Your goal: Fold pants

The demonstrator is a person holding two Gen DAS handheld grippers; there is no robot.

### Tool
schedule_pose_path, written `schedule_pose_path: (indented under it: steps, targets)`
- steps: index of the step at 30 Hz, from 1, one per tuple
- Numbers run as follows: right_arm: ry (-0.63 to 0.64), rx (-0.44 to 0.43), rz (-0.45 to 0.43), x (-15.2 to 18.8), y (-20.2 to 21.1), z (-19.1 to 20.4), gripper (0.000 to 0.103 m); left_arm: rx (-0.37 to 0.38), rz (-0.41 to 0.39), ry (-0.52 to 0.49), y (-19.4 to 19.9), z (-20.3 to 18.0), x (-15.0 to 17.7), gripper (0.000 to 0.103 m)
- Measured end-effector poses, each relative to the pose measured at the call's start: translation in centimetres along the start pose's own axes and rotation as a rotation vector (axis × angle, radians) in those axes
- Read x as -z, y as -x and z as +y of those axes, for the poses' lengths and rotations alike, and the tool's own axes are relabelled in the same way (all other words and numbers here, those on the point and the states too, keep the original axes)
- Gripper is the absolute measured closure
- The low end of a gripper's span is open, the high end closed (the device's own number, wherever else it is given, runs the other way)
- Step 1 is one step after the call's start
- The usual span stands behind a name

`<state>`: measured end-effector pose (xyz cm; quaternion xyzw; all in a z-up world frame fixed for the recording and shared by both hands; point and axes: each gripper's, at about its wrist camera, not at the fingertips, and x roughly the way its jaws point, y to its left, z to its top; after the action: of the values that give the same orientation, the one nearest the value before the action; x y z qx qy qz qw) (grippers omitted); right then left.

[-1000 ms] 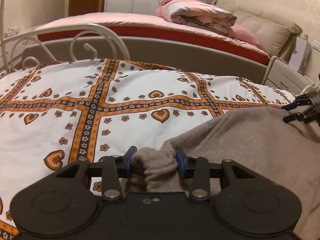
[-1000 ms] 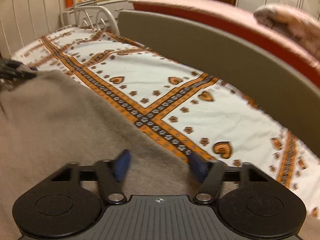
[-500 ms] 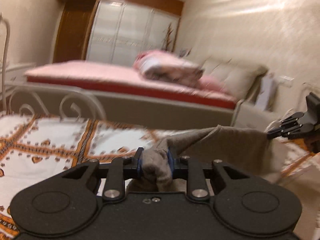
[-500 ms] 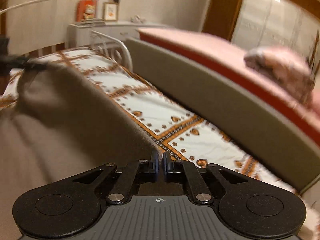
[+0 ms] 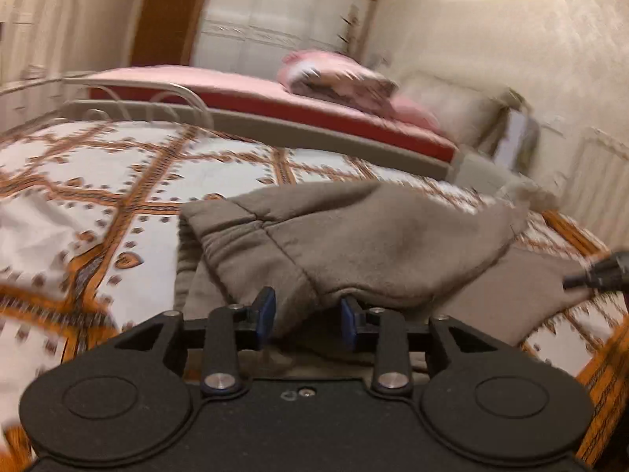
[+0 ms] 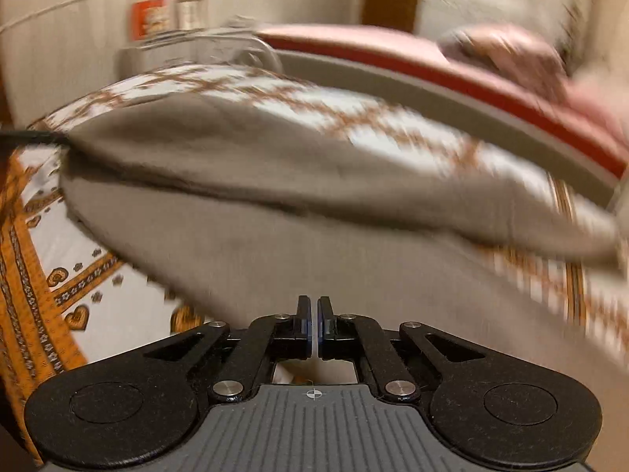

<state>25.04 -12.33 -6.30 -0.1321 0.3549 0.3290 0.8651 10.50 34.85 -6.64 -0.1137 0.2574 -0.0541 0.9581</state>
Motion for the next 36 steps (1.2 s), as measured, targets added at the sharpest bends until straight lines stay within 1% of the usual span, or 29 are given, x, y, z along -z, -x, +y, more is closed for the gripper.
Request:
schedule_pose_path:
  steps: [1, 3, 4, 5, 6, 7, 9, 11, 13, 15, 17, 21, 26, 28, 30, 32, 33, 35, 36]
  targets:
    - [-0.008, 0.012, -0.007, -0.2, 0.2, 0.2, 0.101, -0.014, -0.002, 0.04, 0.1, 0.0, -0.3, 0.077]
    - [-0.048, 0.019, -0.059, -0.8, 1.1, -0.1, 0.099, -0.054, -0.006, 0.11, 0.4, 0.1, -1.3, 0.074]
    - [-0.083, 0.028, -0.077, -1.2, 1.3, -0.4, 0.086, -0.095, -0.006, 0.139, 0.5, -0.1, -1.9, 0.071]
    - [-0.115, 0.048, -0.098, -1.6, 1.5, -0.6, 0.056, -0.137, -0.001, 0.169, 0.7, -0.1, -2.4, 0.067]
    - [-0.139, 0.058, -0.127, -1.7, 1.5, -1.1, 0.043, -0.14, -0.006, 0.199, 1.3, -0.1, -2.7, 0.067]
    - [-0.161, 0.062, -0.162, -1.9, 1.6, -1.2, 0.034, -0.131, -0.015, 0.237, 1.7, -0.2, -3.0, 0.067]
    - [-0.194, 0.063, -0.169, -2.7, 1.6, -1.6, 0.035, -0.118, -0.018, 0.308, 1.9, -0.7, -3.2, 0.067]
    - [-0.205, 0.065, -0.183, -3.4, 1.1, -1.5, 0.036, -0.135, -0.003, 0.365, 1.9, -1.2, -2.7, 0.068]
    - [-0.207, 0.08, -0.185, -3.8, 0.8, -1.9, 0.037, -0.188, -0.006, 0.39, 1.7, -1.6, -2.6, 0.07]
    - [-0.244, 0.06, -0.184, -3.8, 0.3, -2.6, 0.037, -0.204, -0.001, 0.438, 1.2, -1.7, -2.3, 0.07]
    - [-0.304, 0.037, -0.176, -4.2, -0.7, -3.2, 0.037, -0.211, 0.007, 0.438, 0.9, -1.9, -2.1, 0.07]
    - [-0.48, -0.04, -0.164, -4.6, -2.9, -5.6, 0.037, -0.152, 0.018, 0.522, -0.3, -1.2, -1.7, 0.07]
    - [-0.822, -0.178, -0.144, -3.6, -7.5, -10.2, 0.037, -0.088, 0.011, 0.659, -1.8, 0.8, -1.1, 0.07]
    - [-0.925, -0.221, -0.144, -3.0, -9.1, -11.8, 0.037, -0.067, 0.001, 0.707, -2.3, 1.8, -0.9, 0.07]
    - [-0.993, -0.253, -0.183, -2.7, -9.8, -12.9, 0.037, -0.051, -0.016, 0.76, -2.7, 2.6, -0.6, 0.07]
    - [-1.052, -0.29, -0.206, -2.6, -10.4, -13.9, 0.037, -0.047, -0.033, 0.779, -2.8, 3.1, -0.6, 0.07]
    - [-1.065, -0.303, -0.213, -2.7, -10.6, -14.4, 0.038, -0.041, -0.036, 0.785, -2.9, 3.3, -0.7, 0.07]
    - [-1.058, -0.305, -0.205, -2.9, -10.6, -14.9, 0.044, -0.037, -0.031, 0.795, -2.9, 3.4, -0.7, 0.07]
    - [-1.051, -0.308, -0.204, -2.9, -10.4, -15.1, 0.044, -0.032, -0.03, 0.802, -2.6, 3.2, -0.6, 0.07]
